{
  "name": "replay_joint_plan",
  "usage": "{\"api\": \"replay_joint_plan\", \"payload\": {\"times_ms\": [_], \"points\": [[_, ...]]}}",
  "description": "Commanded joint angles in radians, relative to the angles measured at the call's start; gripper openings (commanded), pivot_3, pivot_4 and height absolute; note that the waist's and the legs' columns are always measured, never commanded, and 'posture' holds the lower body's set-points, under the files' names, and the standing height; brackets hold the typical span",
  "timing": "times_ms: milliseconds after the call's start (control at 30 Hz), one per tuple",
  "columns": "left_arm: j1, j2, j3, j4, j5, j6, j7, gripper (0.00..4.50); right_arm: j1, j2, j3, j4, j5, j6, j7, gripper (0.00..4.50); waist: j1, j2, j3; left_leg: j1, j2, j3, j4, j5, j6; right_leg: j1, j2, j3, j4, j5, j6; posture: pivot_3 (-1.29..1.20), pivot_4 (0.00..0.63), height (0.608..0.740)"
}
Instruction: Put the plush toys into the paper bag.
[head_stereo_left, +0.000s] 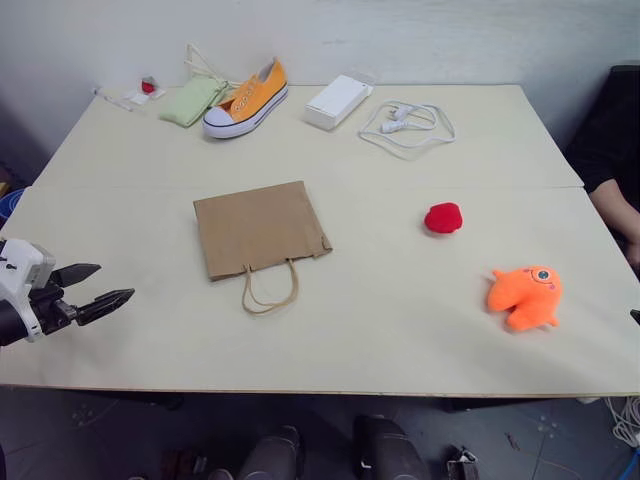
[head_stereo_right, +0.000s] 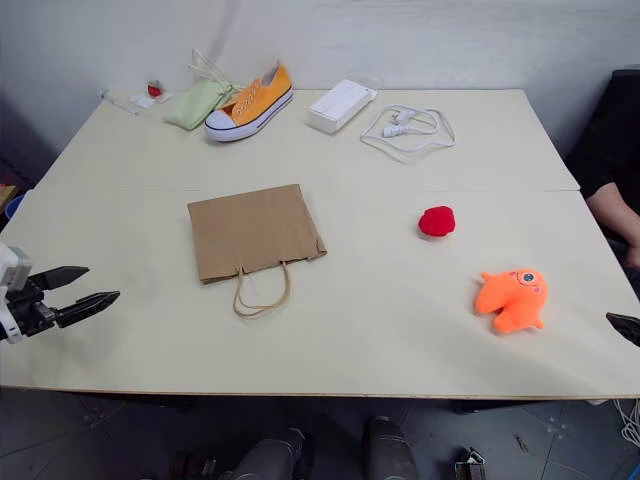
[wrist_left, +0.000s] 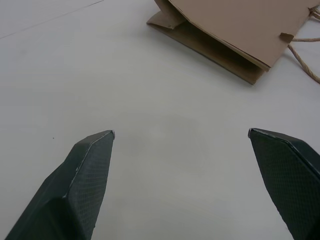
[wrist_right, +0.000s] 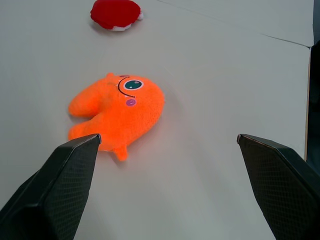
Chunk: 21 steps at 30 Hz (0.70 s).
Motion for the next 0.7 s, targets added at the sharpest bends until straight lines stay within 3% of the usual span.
{"api": "replay_joint_plan", "payload": {"times_ms": [33, 167, 333, 533, 700], "points": [[-0.046, 0.030, -0.022, 0.003, 0.013, -0.031, -0.015, 4.50, 0.000, 0.010, -0.021, -0.043, 0.022, 0.015, 0.005, 4.46, 0.000, 0.000, 0.000, 0.000, 0.000, 0.000, 0.000, 0.000, 0.000, 0.000, 0.000, 0.000, 0.000, 0.000, 0.000, 0.00, 0.150, 0.740], [-0.088, 0.031, -0.121, -0.036, 0.027, -0.068, -0.089, 4.50, -0.003, 0.013, -0.003, -0.109, 0.041, 0.035, 0.010, 4.46, 0.002, 0.000, 0.000, 0.000, 0.000, 0.000, 0.000, 0.000, 0.000, 0.000, 0.000, 0.000, 0.000, 0.000, 0.000, 0.00, 0.150, 0.740], [-0.277, 0.054, -0.337, -0.146, 0.037, -0.085, -0.257, 4.50, -0.034, 0.016, 0.055, -0.403, 0.165, 0.143, -0.032, 4.46, 0.002, 0.000, 0.000, -0.001, 0.000, -0.001, 0.002, 0.000, -0.001, 0.000, 0.000, -0.001, 0.001, 0.000, 0.001, 0.00, 0.150, 0.740], [-0.508, -0.013, -0.588, -0.051, 0.194, -0.360, -0.419, 4.50, -0.128, 0.023, 0.197, -0.699, 0.307, 0.209, -0.157, 4.46, -0.001, 0.000, 0.000, -0.001, 0.000, 0.000, 0.002, 0.001, -0.001, 0.000, 0.001, -0.001, 0.001, 0.001, 0.001, 0.00, 0.150, 0.740], [-0.638, -0.114, -0.703, 0.103, 0.300, -0.570, -0.451, 4.50, -0.214, 0.066, 0.341, -0.769, 0.365, 0.226, -0.300, 4.46, 0.003, -0.005, 0.002, -0.003, -0.001, 0.000, 0.004, 0.001, 0.000, -0.001, 0.000, -0.002, 0.001, 0.001, 0.002, 0.00, 0.150, 0.740]]}}
